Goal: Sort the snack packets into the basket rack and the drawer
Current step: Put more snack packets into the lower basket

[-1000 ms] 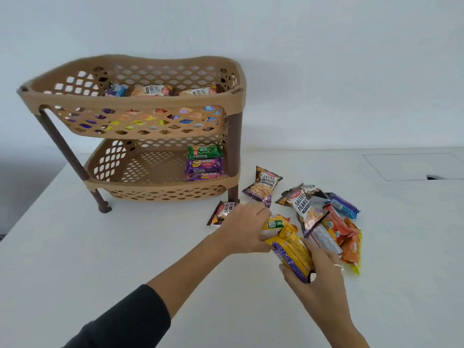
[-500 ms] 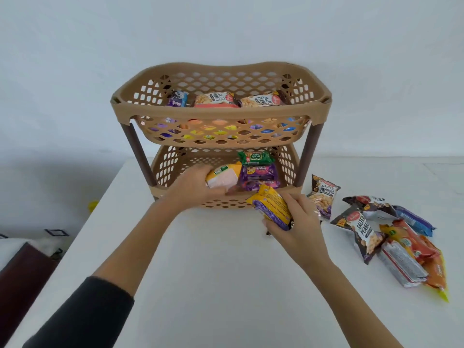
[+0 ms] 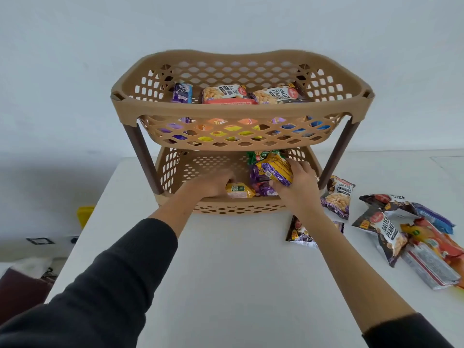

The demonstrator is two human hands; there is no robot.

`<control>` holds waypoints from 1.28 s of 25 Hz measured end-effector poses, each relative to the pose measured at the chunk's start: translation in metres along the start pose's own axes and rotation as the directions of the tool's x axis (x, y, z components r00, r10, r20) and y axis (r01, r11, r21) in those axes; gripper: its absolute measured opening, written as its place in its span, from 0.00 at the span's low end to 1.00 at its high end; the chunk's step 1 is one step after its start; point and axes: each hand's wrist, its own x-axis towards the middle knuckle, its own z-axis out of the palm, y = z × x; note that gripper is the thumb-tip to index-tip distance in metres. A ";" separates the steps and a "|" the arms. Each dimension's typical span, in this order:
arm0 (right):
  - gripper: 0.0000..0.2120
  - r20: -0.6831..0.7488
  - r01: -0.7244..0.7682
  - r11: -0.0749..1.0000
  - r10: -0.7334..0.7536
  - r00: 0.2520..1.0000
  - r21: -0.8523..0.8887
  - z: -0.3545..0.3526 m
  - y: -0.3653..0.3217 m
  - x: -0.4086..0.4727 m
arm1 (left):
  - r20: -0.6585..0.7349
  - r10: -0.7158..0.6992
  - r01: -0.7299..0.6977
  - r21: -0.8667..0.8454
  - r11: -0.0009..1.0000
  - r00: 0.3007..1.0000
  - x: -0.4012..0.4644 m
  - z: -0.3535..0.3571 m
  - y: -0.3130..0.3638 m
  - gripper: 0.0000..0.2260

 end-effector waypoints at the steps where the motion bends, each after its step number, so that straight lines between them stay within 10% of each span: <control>1: 0.29 -0.004 -0.024 1.000 0.024 1.000 -0.005 0.001 0.003 0.006 | 0.002 0.003 -0.003 -0.024 1.000 1.000 0.000 -0.004 0.003 0.17; 20: 0.30 0.196 0.108 0.989 -0.086 0.977 -0.105 0.016 -0.013 0.051 | -0.133 -0.043 0.016 -0.198 0.980 0.990 -0.034 -0.026 0.005 0.27; 32: 0.33 0.566 0.314 0.923 -0.140 0.812 -0.222 0.092 -0.034 0.098 | -0.689 0.253 -0.038 0.311 0.950 0.679 -0.093 0.040 0.016 0.18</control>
